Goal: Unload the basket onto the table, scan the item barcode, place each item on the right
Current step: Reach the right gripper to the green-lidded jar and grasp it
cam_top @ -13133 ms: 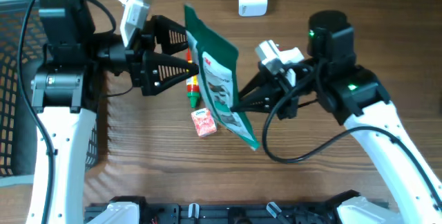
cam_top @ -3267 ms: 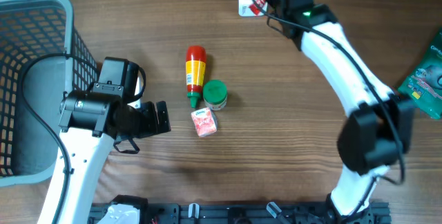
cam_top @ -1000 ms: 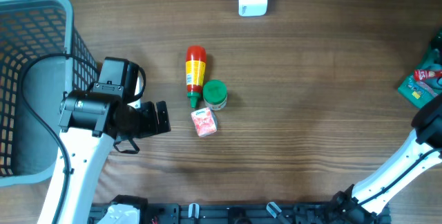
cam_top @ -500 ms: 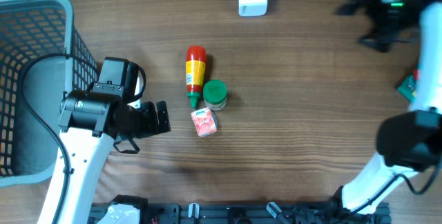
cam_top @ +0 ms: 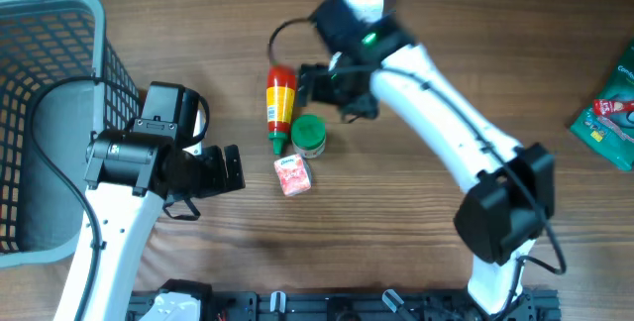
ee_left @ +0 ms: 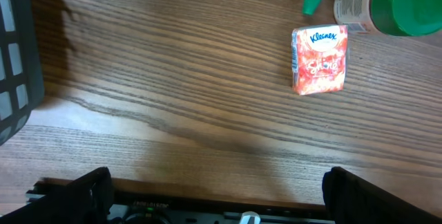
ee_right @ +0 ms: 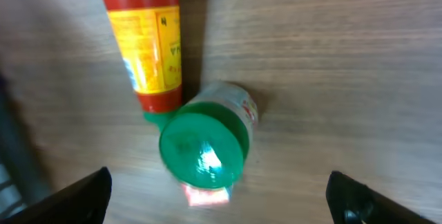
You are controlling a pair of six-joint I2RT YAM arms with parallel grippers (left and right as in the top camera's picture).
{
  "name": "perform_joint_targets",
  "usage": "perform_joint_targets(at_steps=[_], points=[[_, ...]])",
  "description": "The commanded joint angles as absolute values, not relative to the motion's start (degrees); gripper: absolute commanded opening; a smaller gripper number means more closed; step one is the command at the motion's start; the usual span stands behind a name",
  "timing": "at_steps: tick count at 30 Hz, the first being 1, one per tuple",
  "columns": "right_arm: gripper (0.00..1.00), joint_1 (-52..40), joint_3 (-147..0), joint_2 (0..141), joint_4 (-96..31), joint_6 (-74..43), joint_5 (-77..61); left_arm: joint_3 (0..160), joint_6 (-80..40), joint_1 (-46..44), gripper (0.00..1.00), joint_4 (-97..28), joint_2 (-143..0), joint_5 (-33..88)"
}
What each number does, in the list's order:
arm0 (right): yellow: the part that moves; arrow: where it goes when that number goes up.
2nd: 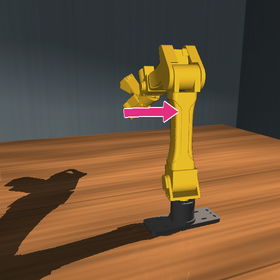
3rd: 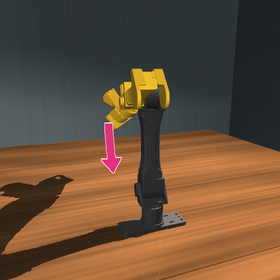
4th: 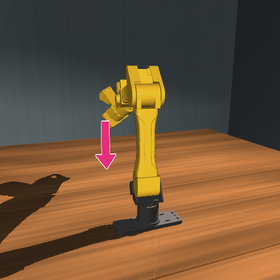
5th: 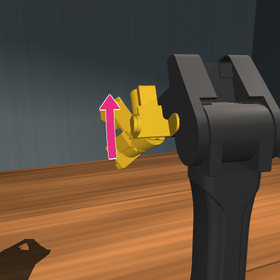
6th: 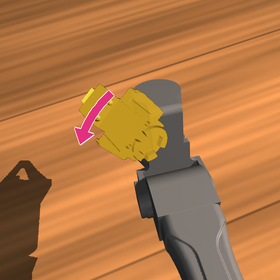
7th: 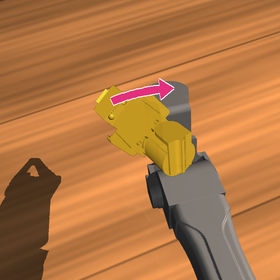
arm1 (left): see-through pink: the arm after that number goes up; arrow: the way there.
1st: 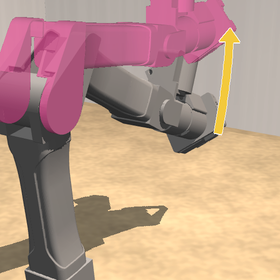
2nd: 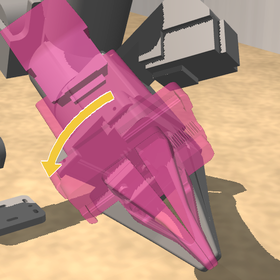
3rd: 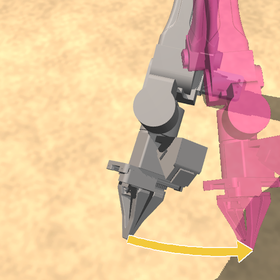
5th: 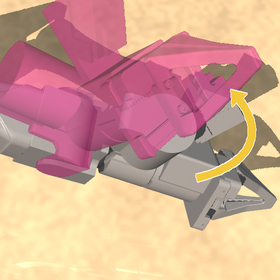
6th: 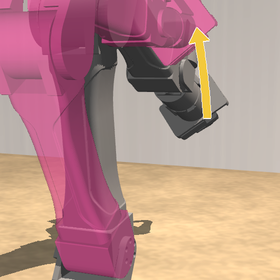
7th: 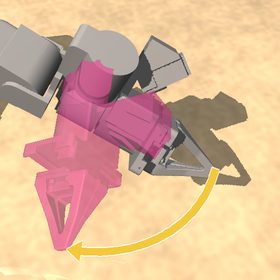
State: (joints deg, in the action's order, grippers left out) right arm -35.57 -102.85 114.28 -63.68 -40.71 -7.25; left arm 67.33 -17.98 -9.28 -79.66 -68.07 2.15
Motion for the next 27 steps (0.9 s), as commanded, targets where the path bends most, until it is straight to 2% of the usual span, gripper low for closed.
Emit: perform_joint_targets(at_steps=[1,11,19,25,27], points=[[1.00,-38.7,-96.9,114.9,-58.2,-43.9,-0.4,67.1,-18.7,-9.5,1.00,-79.7,-67.8,1.4],[1.00,-39.7,-89.5,115.0,-47.4,-45.6,-1.5,67.1,-18.7,-9.5,1.00,-79.7,-67.8,1.4],[0.99,-42.0,-89.5,121.5,-46.6,-57.1,-1.7,67.1,-18.7,-9.5,1.00,-79.7,-67.8,1.4],[0.76,-42.3,-90.0,123.5,-50.9,-64.9,-0.4,67.1,-18.7,-9.5,1.00,-79.7,-67.8,1.4],[0.73,-41.7,-90.0,123.5,-51.1,-64.1,-3.0,67.1,-18.7,-9.5,1.00,-79.7,-67.8,1.4]])
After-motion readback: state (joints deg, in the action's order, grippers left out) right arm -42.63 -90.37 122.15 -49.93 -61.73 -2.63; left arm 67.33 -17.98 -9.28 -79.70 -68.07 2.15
